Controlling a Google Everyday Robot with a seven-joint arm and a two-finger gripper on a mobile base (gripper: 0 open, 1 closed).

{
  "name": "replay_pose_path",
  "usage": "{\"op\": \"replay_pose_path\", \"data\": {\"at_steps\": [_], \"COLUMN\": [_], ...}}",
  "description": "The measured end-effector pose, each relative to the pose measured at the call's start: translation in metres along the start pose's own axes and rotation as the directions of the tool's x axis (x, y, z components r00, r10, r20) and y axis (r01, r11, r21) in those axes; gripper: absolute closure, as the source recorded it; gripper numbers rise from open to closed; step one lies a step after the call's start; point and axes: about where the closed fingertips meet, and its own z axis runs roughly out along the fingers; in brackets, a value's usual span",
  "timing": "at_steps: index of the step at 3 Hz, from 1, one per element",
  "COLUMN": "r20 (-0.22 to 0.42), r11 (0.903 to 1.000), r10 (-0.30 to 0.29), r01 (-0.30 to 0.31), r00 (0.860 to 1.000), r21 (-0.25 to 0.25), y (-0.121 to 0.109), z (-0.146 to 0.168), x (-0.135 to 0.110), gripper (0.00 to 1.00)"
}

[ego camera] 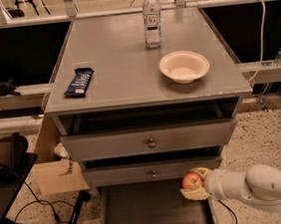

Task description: Place apple into bottom drawer

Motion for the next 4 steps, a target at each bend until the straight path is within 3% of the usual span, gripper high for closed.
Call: {"op": "replay_pose_path", "data": {"at_steps": [2, 4], "r20": [-0.033, -0.051], "r11": [0.9971, 0.9920], "r10": [0.064, 0.083], "r01": [-0.066, -0.087], "r00": [0.997, 0.995], "r21": [-0.038, -0.091], "y": [-0.024, -0.015], "z": [0.080, 0.153], "x": [0.102, 0.189], "gripper": [1.00, 1.00]}}
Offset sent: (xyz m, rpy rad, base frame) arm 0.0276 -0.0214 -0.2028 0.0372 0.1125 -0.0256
